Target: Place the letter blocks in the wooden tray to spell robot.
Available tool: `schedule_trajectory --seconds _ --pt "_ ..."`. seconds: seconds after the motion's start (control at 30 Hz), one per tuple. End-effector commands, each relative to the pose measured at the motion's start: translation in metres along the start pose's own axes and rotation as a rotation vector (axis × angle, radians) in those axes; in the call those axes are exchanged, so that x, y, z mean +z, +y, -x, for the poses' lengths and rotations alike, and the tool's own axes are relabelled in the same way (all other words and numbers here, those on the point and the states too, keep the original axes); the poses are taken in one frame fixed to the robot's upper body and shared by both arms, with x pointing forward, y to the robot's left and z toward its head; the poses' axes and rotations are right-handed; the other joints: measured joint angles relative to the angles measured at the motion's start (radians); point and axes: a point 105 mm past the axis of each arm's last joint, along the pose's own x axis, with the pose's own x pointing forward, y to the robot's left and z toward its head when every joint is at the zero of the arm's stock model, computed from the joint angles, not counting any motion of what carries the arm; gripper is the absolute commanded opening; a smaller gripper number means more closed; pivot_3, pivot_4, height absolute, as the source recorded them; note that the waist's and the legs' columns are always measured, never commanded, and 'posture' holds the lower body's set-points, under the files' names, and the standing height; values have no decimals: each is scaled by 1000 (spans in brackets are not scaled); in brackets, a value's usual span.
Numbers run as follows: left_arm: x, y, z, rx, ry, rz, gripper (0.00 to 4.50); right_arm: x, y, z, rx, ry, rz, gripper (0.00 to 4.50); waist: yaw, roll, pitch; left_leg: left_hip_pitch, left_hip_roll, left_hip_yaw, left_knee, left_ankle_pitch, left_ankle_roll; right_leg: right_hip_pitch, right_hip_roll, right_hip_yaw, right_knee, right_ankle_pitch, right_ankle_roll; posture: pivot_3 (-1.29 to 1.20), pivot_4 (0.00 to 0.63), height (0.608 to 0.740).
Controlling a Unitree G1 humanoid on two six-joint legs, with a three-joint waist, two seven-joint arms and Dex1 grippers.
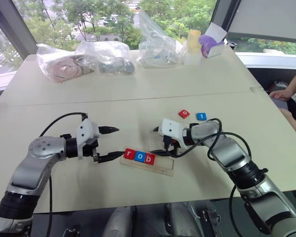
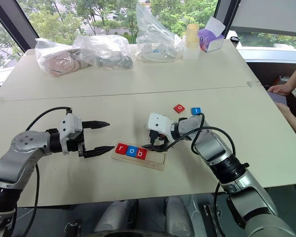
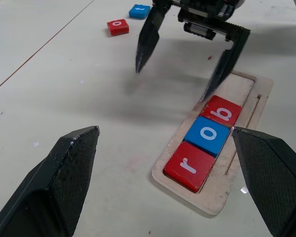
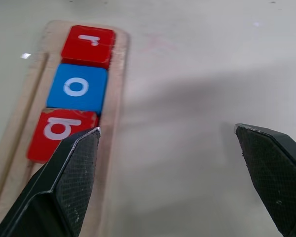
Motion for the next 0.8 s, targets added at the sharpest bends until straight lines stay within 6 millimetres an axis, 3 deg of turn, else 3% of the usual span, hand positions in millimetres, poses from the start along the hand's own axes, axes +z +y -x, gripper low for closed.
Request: schedule_trajectory --seconds 0.03,0.23,0.53,0.8 --pt "8 1 -1 1 -18 -27 4500 5 -71 32 -386 8 -71 4479 1 0 0 0 0 0 0 0 0 0 0 0 0 0 0 0 150 740" --pt "7 2 -2 2 -23 -25 4500 -27 -111 58 -678 125 -208 4479 2 0 0 0 0 0 -2 0 -1 -1 0 0 -1 0 -1 0 150 740" --pt "8 5 -5 4 -26 -33 4500 -51 -110 54 -634 137 -412 4479 -4 0 0 0 0 0 -1 0 -1 -1 1 0 0 0 -1 0 150 740" --pt "8 6 -4 13 -26 -36 4500 -41 -105 41 -530 84 -480 4479 -3 0 0 0 0 1 -1 0 0 -1 1 0 0 0 -1 0 150 740"
